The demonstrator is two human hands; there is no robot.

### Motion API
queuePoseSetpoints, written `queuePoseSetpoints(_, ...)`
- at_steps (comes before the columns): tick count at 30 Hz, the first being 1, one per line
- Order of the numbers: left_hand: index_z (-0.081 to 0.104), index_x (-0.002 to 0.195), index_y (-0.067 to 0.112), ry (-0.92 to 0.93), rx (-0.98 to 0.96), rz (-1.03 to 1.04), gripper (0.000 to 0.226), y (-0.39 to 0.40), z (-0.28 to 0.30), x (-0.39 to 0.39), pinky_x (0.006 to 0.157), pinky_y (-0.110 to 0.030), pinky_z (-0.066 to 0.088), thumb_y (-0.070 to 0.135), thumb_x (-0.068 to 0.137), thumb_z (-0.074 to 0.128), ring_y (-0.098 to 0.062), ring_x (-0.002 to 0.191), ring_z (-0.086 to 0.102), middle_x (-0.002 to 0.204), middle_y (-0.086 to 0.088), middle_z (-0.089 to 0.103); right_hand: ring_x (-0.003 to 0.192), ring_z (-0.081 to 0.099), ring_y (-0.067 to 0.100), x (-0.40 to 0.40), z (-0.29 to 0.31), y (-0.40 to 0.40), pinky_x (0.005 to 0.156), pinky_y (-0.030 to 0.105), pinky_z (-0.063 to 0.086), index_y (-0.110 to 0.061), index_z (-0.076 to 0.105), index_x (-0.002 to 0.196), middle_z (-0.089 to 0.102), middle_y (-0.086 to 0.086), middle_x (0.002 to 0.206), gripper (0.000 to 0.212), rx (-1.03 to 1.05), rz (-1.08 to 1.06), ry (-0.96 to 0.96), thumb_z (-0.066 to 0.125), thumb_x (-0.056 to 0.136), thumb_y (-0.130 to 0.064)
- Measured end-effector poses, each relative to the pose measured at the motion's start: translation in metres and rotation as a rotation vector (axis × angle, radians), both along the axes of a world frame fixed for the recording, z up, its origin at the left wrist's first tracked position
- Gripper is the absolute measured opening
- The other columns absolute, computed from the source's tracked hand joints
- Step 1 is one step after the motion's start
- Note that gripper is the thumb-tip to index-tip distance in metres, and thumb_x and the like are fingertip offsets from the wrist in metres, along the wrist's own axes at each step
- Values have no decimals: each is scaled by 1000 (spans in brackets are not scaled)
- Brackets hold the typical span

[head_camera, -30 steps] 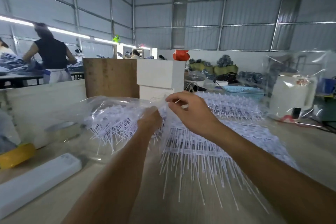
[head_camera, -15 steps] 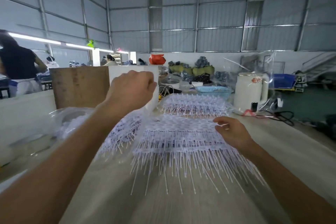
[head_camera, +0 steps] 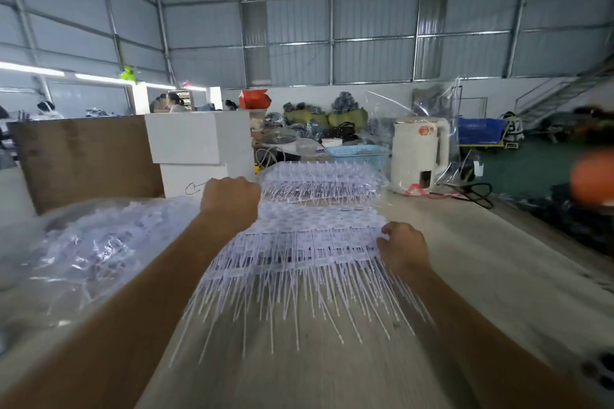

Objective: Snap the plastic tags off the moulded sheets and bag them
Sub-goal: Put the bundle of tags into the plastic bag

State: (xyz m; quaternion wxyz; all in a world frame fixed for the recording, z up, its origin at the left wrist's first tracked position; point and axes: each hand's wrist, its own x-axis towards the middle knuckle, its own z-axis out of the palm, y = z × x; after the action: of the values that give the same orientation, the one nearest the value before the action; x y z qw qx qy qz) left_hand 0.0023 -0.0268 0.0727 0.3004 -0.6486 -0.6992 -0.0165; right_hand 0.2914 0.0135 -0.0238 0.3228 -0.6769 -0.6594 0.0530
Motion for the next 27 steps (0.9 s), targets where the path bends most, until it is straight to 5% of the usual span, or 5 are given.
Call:
queuePoseSetpoints(3,59,127,21,-323,-68,-169,31,23,-28,28,88,-43,50,32,103,43,-26,111,62,123,-6,63,108,65,34,-1,1,1,93,34,49,-4,71,112,70,17,116,23,-13,-36,46,59,94,-10)
queuePoseSetpoints(6,47,140,19,-418,-265,-54,45,44,-72,29,104,-49,41,44,103,37,-27,130,47,142,-7,49,113,64,32,1,0,5,95,32,48,-8,69,117,69,14,120,27,-53,-55,207,63,91,-8)
queuePoseSetpoints(11,55,132,26,-507,-62,-88,37,56,-107,20,102,-54,36,40,101,42,-26,127,47,136,-1,51,82,64,25,9,-1,18,78,29,49,-2,76,102,73,15,95,20,-99,-61,627,73,82,-6)
queuePoseSetpoints(19,60,120,21,-675,165,-249,20,48,-85,20,103,-46,36,22,101,51,-25,119,55,124,-2,59,56,49,12,23,25,18,48,19,37,-7,74,86,60,4,67,6,4,49,885,75,85,-1)
queuePoseSetpoints(27,61,123,14,-722,258,-402,23,35,-45,42,97,-45,45,15,101,54,-30,115,56,125,-8,61,81,69,16,33,65,1,81,33,56,-12,67,105,72,5,91,10,-10,279,1227,68,96,-17)
